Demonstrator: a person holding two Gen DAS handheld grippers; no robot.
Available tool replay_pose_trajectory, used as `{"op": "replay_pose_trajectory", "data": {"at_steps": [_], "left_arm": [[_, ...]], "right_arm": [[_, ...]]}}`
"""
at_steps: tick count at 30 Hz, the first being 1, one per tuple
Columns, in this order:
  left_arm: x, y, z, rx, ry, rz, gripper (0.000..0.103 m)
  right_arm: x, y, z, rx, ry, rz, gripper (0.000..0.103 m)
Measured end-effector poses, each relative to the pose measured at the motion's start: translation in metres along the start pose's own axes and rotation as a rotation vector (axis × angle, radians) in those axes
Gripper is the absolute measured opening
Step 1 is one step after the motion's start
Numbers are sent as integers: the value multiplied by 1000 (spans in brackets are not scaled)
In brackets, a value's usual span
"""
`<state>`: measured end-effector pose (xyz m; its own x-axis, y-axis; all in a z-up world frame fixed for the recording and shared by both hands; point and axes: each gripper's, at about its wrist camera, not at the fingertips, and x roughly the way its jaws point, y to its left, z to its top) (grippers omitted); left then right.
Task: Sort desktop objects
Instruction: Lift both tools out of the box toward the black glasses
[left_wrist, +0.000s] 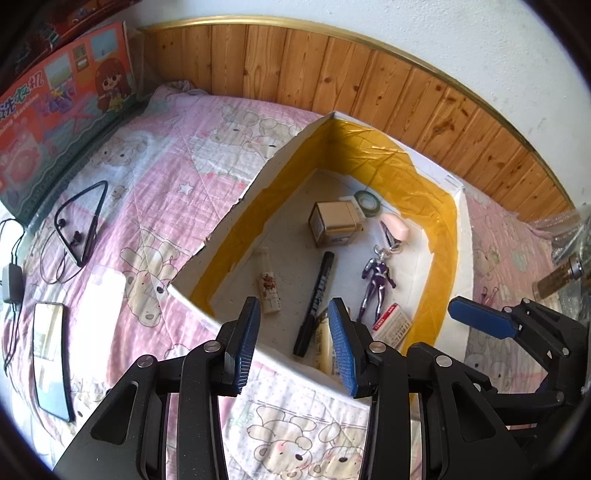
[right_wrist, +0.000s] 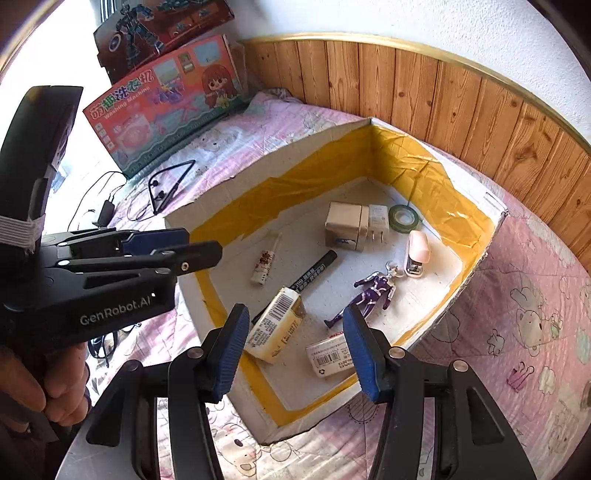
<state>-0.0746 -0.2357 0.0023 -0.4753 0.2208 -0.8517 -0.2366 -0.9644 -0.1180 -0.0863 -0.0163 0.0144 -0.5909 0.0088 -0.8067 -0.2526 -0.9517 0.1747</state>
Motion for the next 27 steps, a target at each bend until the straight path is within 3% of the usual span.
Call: {"op": "replay_pose_trajectory", "data": {"at_steps": [5,11,16,21,24,27], "left_arm": [[-26,-4,-20,14,-53,3,40],[-44,-4,-54,71,-93,67,40],[-46,34,-96,-1,-51,95,40],[-37,103,-131,-94,29,219,40],[-32,134,-141,-142,62,240,41],[-12,153,-151,-158,148,276,42]], "right_arm": [[-26,19,-24,-36,-69,3,54],[-56,30,-62,-47,-129,35,54],[-73,35,-80,-47,-161,54,54],[-83,39,-78,-34,-181,95,54],[-80,39,-78,-18,-171,111,54],[-78,38,-79,2,-160,122,54]]}}
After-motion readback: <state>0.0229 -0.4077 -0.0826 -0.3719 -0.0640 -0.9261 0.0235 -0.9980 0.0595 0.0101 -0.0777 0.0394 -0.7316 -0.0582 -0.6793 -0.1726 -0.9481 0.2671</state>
